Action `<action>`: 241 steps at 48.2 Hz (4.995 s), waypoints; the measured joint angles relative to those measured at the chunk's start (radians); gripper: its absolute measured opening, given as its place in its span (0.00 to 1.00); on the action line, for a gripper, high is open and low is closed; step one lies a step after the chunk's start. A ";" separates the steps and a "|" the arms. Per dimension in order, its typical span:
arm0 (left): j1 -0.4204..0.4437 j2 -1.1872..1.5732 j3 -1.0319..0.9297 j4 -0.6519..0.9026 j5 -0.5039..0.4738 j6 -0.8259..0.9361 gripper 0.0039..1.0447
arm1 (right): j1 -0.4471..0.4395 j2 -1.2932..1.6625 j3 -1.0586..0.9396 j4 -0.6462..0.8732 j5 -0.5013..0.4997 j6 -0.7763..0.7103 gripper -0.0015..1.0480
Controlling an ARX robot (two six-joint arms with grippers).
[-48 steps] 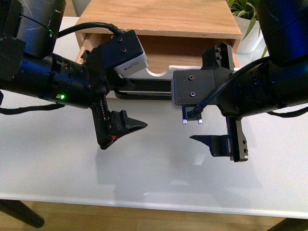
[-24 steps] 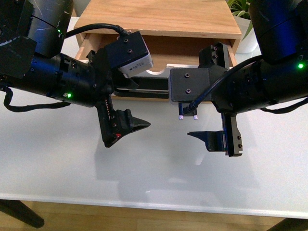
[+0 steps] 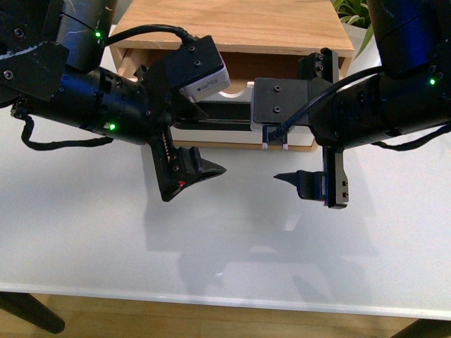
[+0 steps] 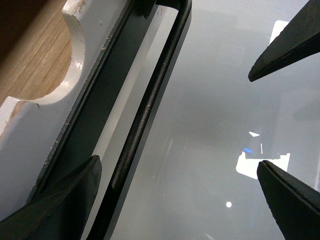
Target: Close drawer sideways
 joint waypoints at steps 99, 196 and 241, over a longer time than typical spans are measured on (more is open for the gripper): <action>0.082 0.025 0.098 0.124 0.010 -0.140 0.92 | -0.058 0.000 0.020 0.135 0.034 0.092 0.91; 0.294 -1.618 -1.067 0.271 -0.633 -0.801 0.01 | -0.323 -1.520 -1.047 0.388 0.298 1.287 0.02; 0.294 -2.033 -1.067 -0.165 -0.631 -0.801 0.01 | -0.323 -1.935 -1.047 -0.047 0.294 1.287 0.02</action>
